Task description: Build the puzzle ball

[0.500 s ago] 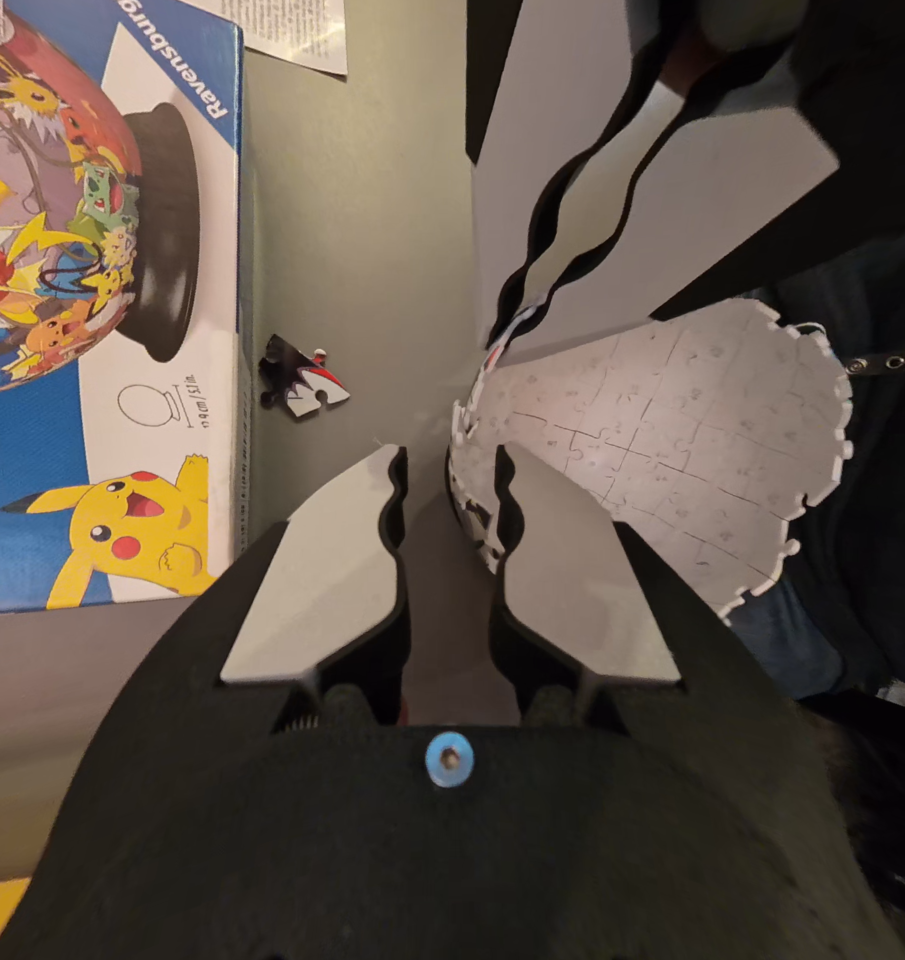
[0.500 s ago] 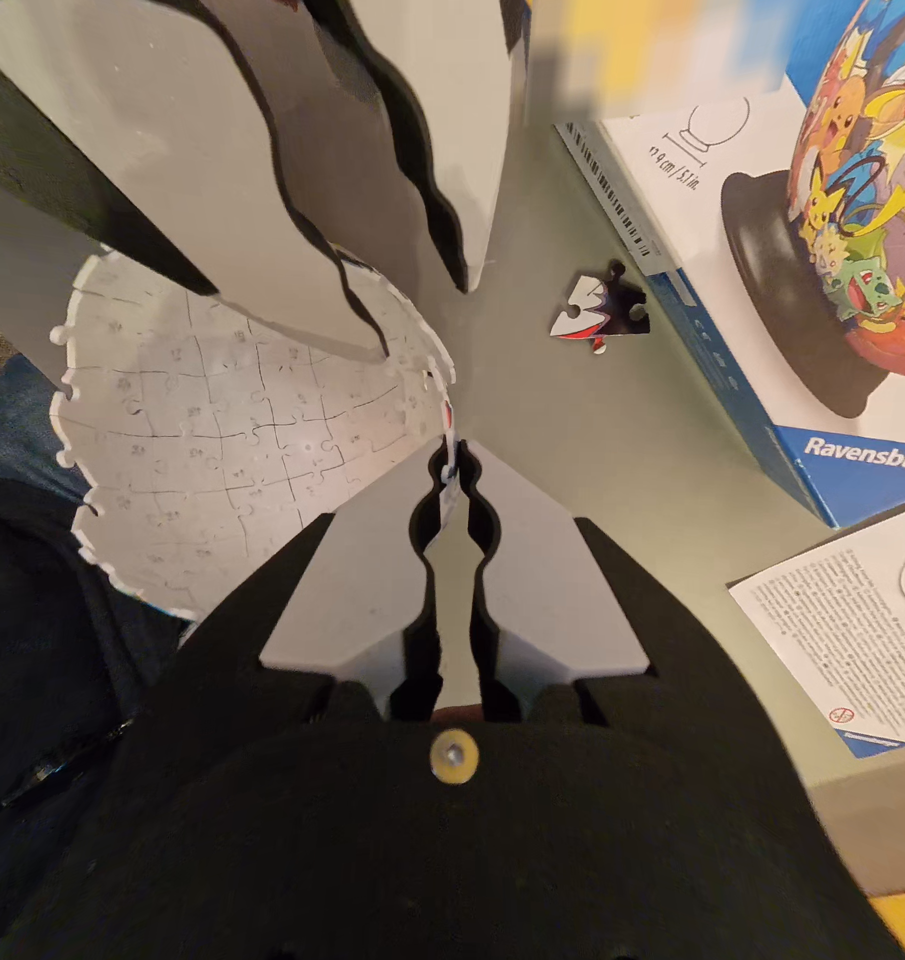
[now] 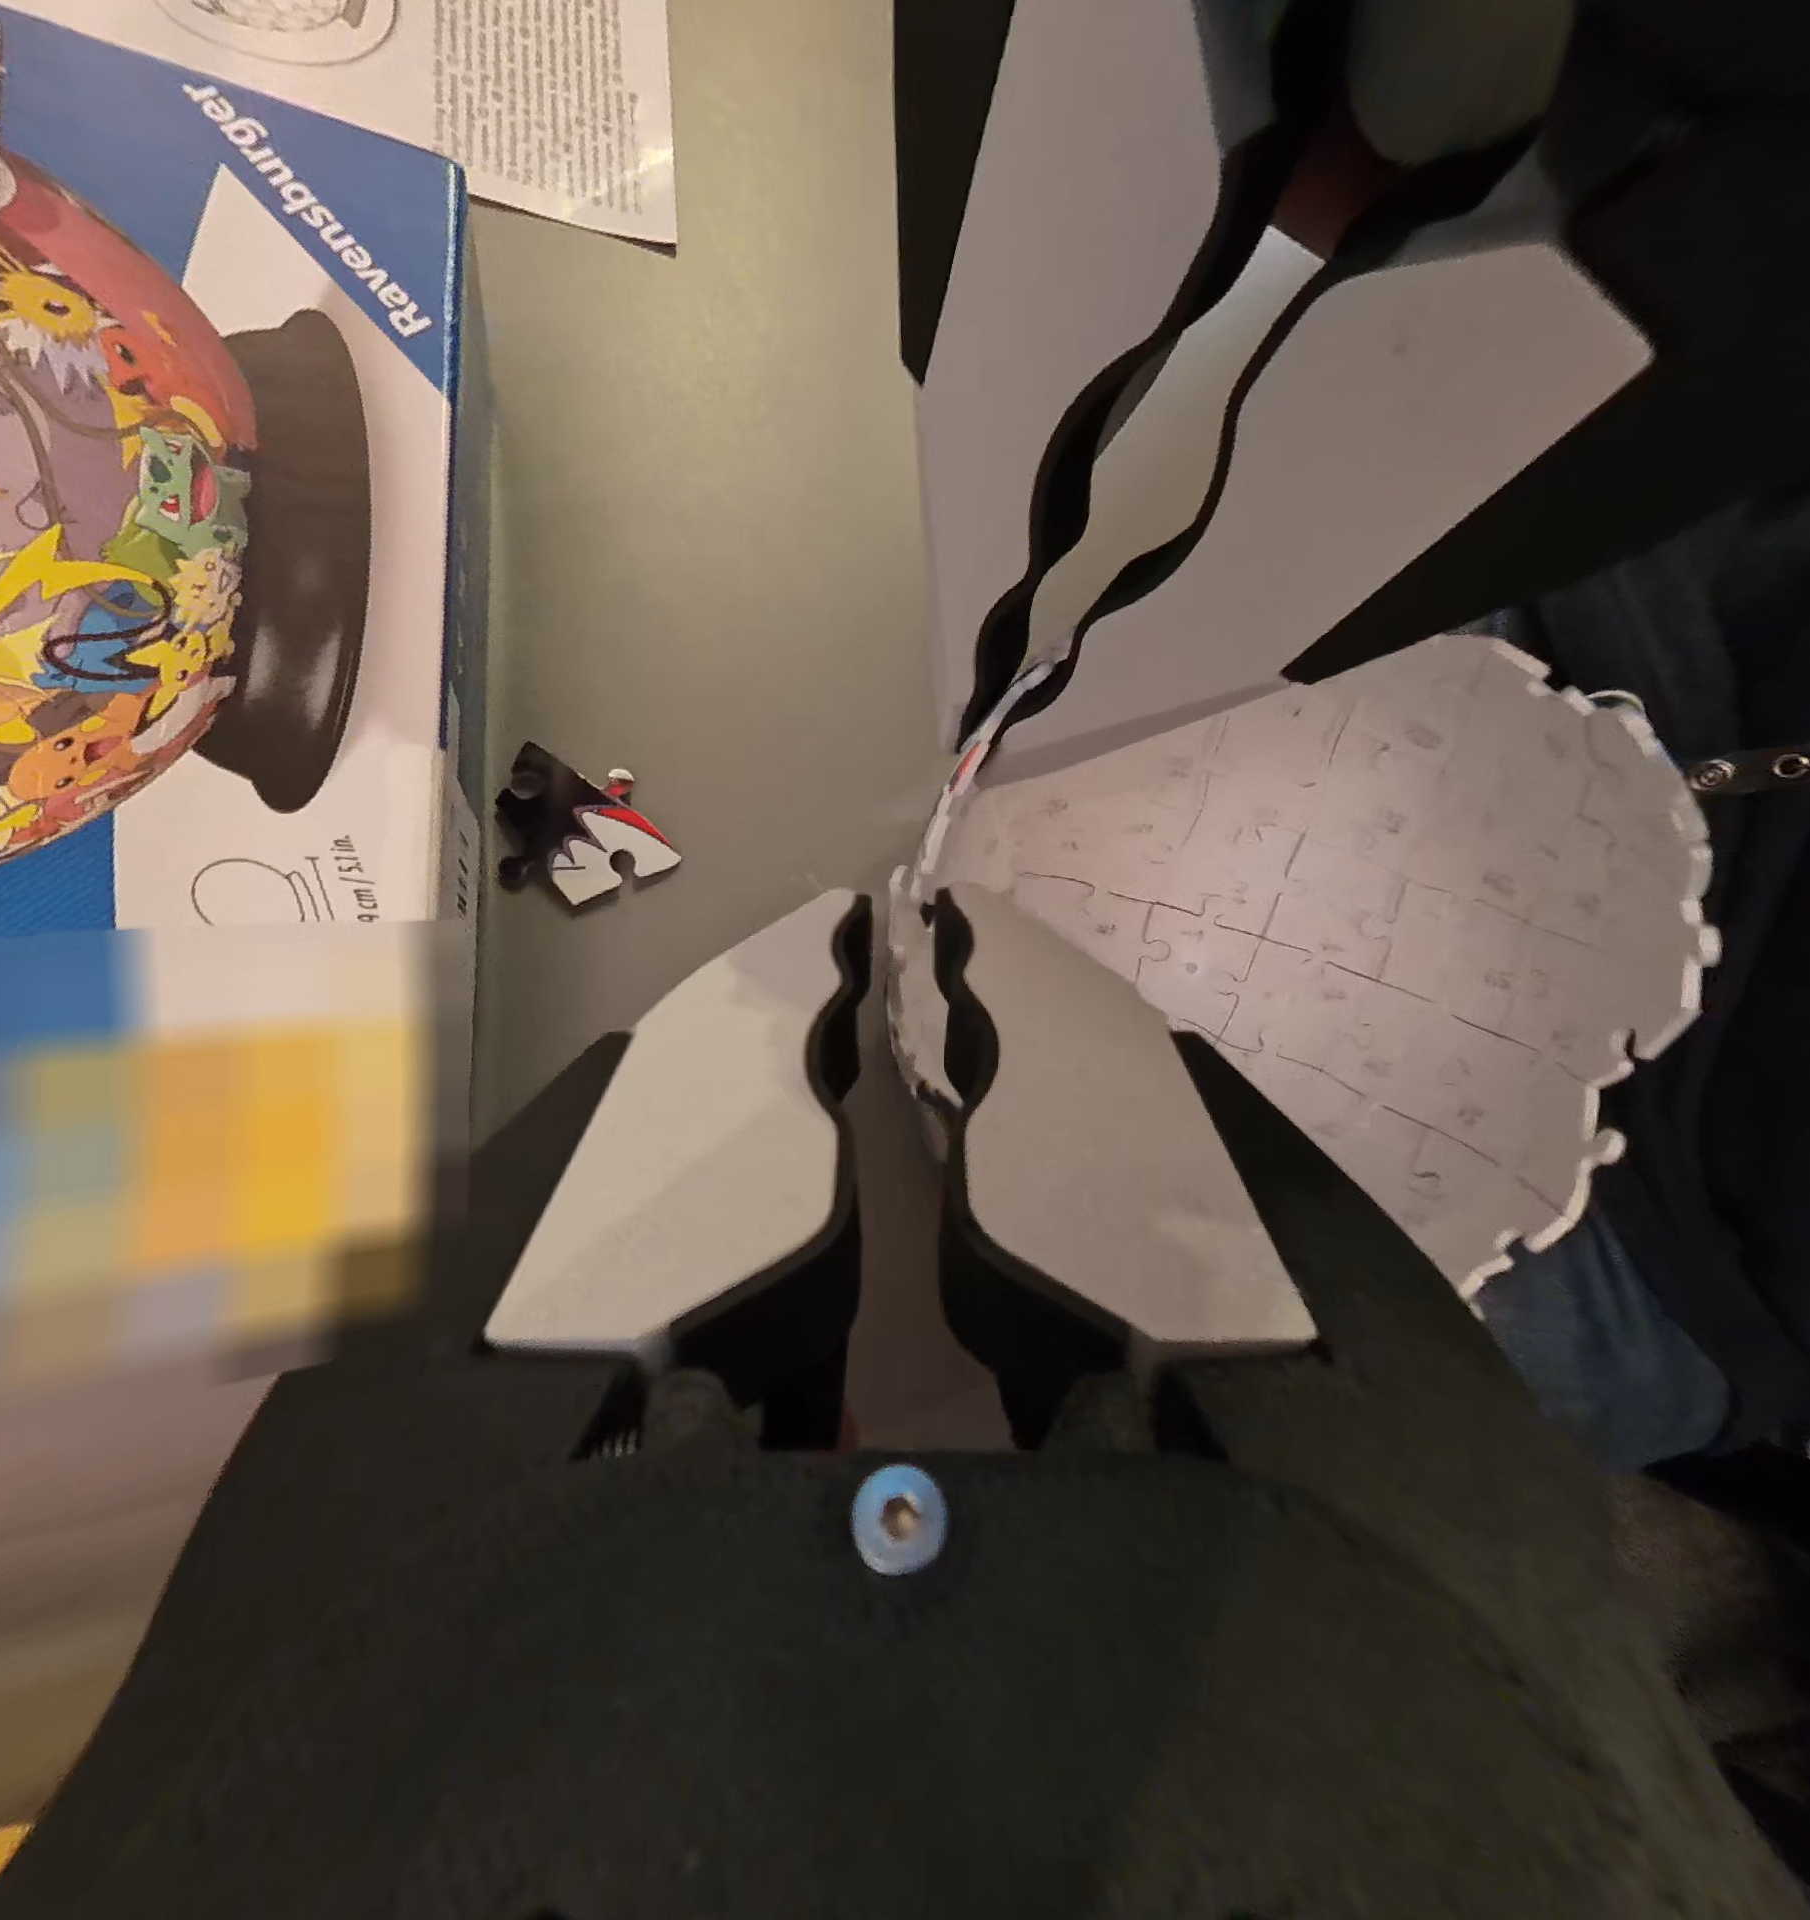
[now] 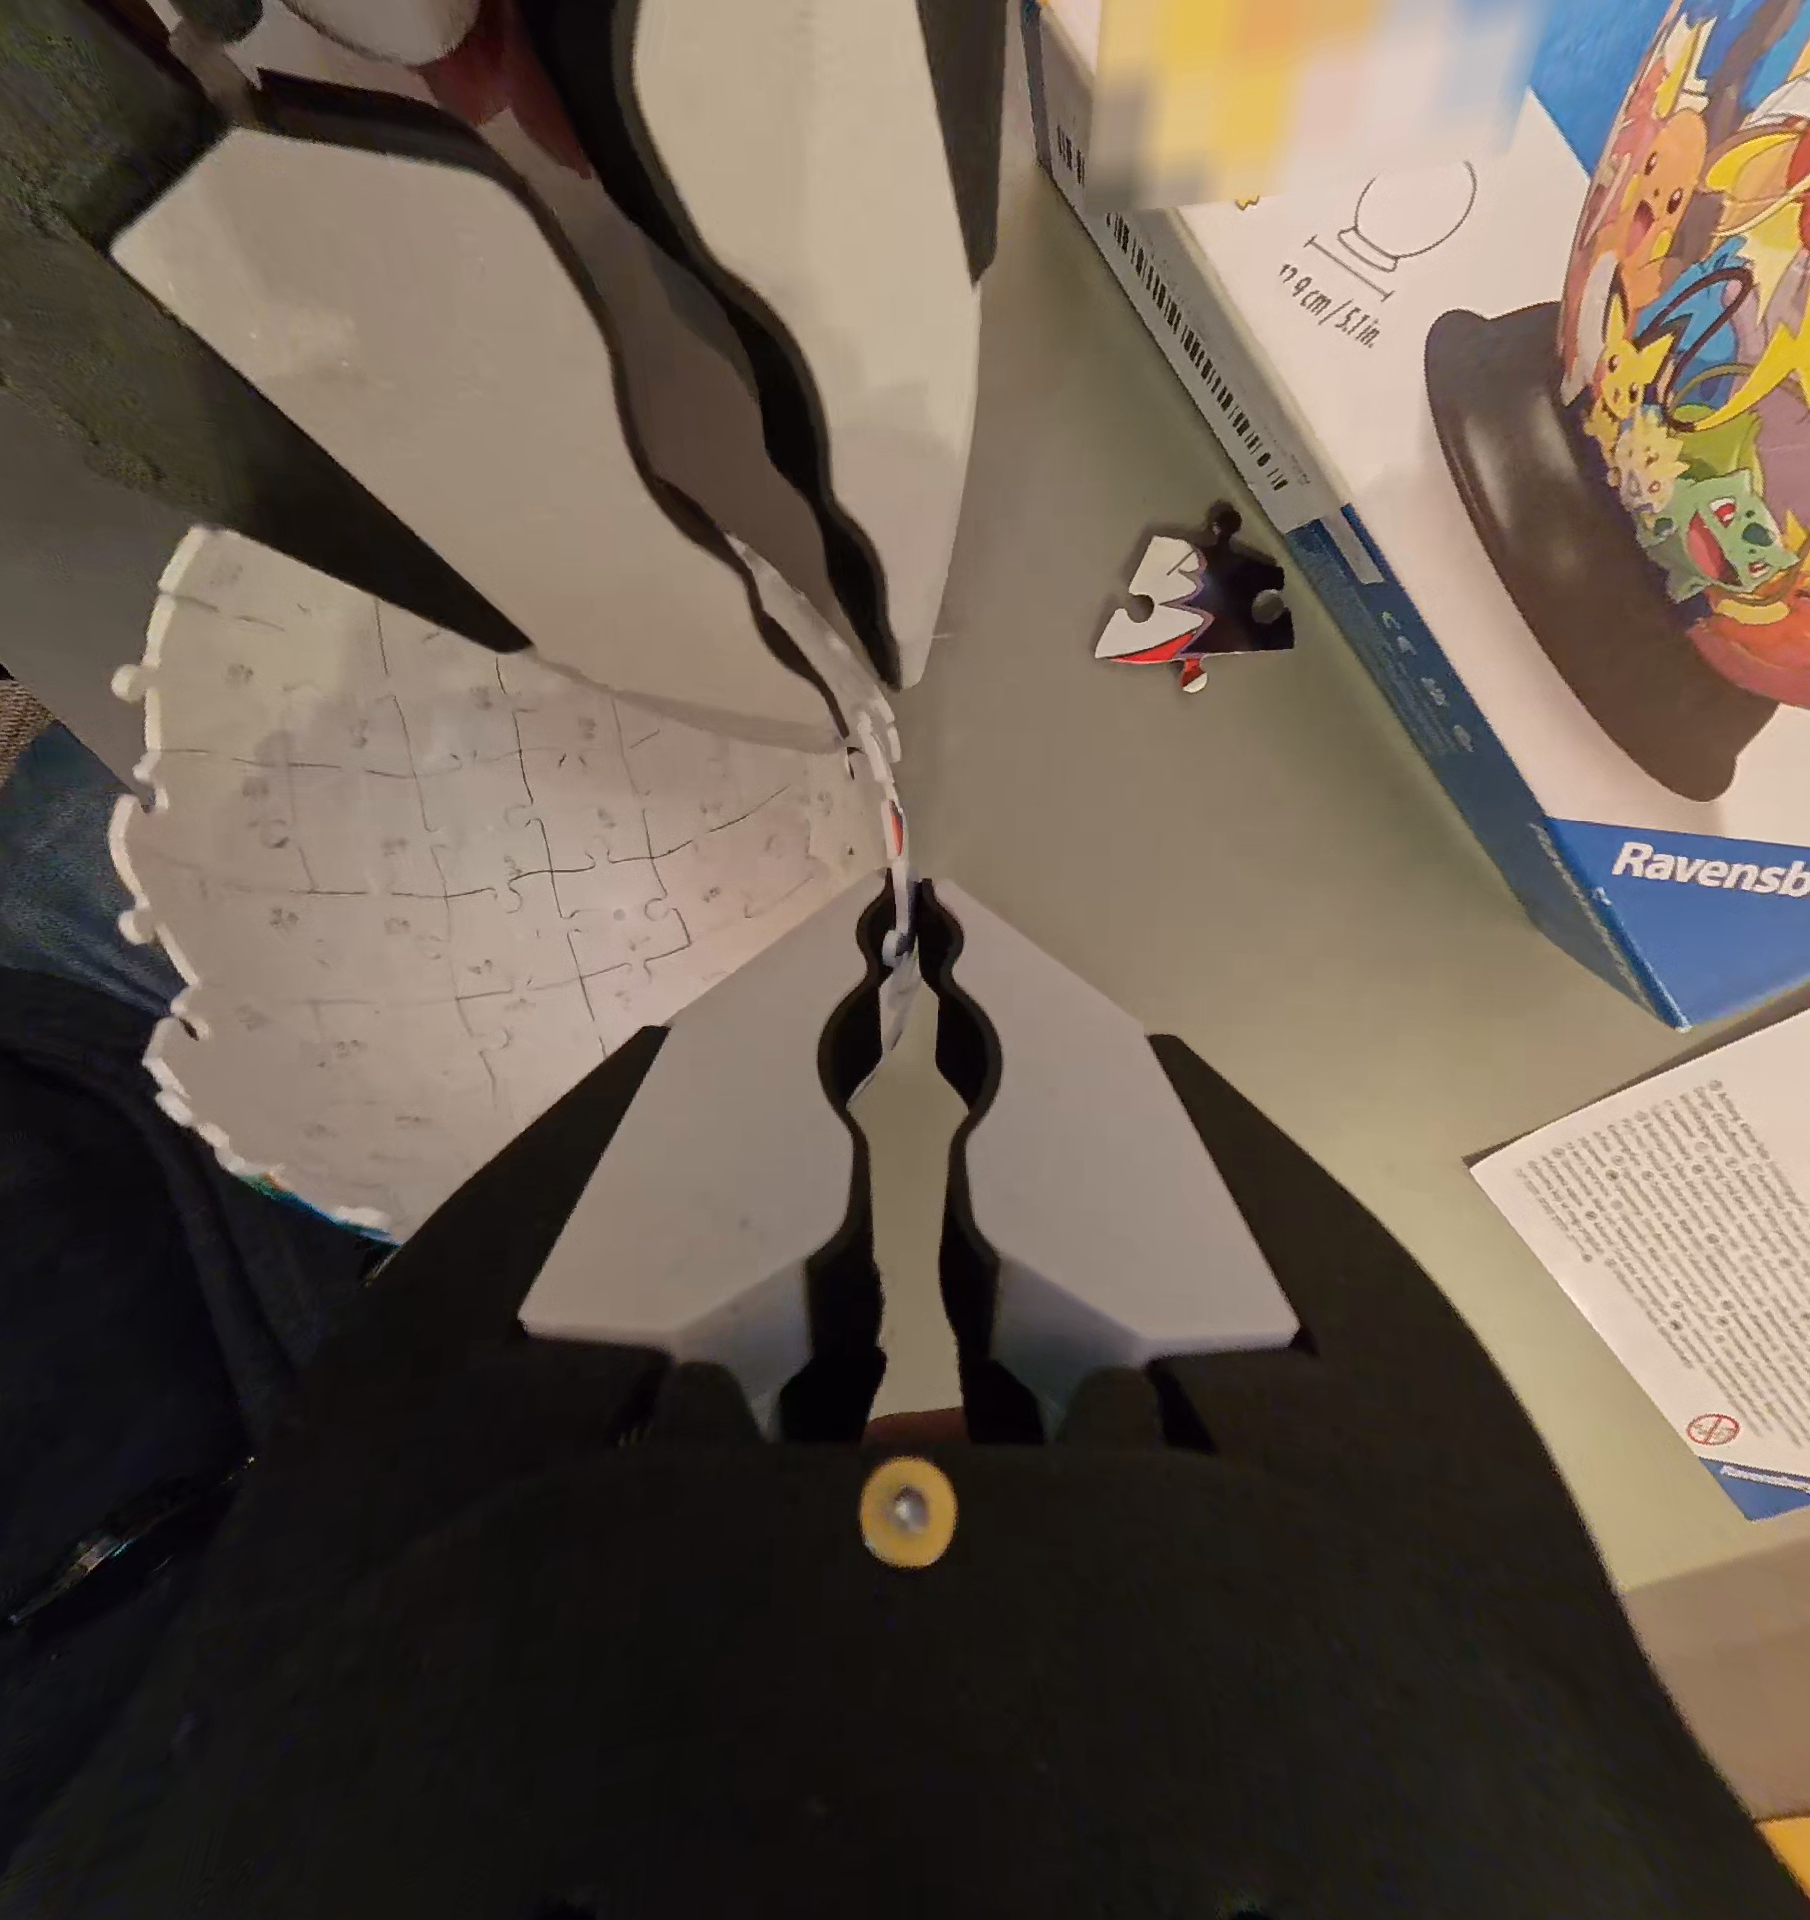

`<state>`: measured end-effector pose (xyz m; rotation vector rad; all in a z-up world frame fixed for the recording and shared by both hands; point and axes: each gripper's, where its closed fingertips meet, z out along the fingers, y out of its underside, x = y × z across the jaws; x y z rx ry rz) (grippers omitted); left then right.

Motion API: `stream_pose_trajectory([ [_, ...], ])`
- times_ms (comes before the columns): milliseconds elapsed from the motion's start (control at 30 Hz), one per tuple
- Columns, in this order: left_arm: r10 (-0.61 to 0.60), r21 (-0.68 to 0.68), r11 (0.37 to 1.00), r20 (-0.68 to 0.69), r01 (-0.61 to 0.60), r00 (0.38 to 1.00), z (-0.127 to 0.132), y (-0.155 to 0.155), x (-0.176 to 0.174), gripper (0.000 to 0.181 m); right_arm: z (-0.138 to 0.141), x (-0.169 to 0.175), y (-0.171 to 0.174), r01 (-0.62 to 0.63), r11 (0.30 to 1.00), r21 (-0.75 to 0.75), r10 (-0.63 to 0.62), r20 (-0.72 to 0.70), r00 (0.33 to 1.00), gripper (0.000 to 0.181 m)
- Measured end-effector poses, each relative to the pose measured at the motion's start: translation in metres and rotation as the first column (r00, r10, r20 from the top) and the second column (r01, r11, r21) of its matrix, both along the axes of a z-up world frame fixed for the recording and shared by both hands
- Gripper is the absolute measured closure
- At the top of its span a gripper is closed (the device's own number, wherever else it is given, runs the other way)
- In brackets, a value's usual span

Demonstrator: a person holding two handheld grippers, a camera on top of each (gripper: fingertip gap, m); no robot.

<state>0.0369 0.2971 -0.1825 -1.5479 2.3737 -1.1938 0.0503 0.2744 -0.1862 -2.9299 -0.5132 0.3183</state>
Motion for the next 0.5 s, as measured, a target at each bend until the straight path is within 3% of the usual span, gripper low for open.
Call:
stream_pose_trajectory([
  [500, 0.002, -0.024, 1.000, -0.011, -0.002, 1.000, -0.0051, -0.0031, -0.0007, 0.174, -0.0034, -0.0006, -0.0018, -0.020, 1.000, -0.006, 0.020, 0.004, 1.000, 0.181],
])
